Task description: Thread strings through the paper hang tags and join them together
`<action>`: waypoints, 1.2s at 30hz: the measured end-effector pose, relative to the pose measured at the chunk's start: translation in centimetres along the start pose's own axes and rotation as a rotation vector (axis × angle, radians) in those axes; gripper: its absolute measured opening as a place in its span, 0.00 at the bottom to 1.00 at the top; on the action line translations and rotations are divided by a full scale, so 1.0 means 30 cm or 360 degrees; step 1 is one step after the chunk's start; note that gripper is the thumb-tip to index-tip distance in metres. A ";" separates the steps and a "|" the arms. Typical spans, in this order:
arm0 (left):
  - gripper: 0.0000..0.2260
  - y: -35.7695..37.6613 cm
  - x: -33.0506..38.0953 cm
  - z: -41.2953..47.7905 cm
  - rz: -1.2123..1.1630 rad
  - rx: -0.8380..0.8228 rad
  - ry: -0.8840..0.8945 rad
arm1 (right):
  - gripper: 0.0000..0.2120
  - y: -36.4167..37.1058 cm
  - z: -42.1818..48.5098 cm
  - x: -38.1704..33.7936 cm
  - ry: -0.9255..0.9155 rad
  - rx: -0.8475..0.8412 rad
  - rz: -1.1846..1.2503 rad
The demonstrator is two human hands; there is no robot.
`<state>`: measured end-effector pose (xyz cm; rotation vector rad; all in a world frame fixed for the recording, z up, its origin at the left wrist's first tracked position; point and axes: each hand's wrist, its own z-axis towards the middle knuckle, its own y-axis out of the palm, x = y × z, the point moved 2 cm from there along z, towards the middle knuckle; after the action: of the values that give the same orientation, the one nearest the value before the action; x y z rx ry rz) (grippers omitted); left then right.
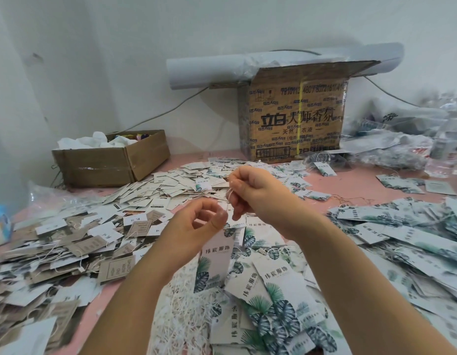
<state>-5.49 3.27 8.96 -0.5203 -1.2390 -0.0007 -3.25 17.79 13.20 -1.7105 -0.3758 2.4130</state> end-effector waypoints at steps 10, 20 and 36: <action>0.04 -0.043 0.011 0.000 0.0095 0.0102 0.0092 | 0.09 -0.077 0.020 0.061 0.0016 0.0334 0.0243; 0.10 -0.059 0.066 -0.011 -0.0530 0.0542 0.0295 | 0.14 0.042 0.006 0.022 -0.0071 -0.0370 -0.0062; 0.08 -0.003 -0.011 0.015 0.0039 0.0430 0.0112 | 0.05 -0.008 0.012 0.085 0.0260 -0.0391 -0.0118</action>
<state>-6.03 3.28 8.79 -0.2977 -1.1425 0.1658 -4.45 18.68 11.10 -1.9382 -0.7237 2.2317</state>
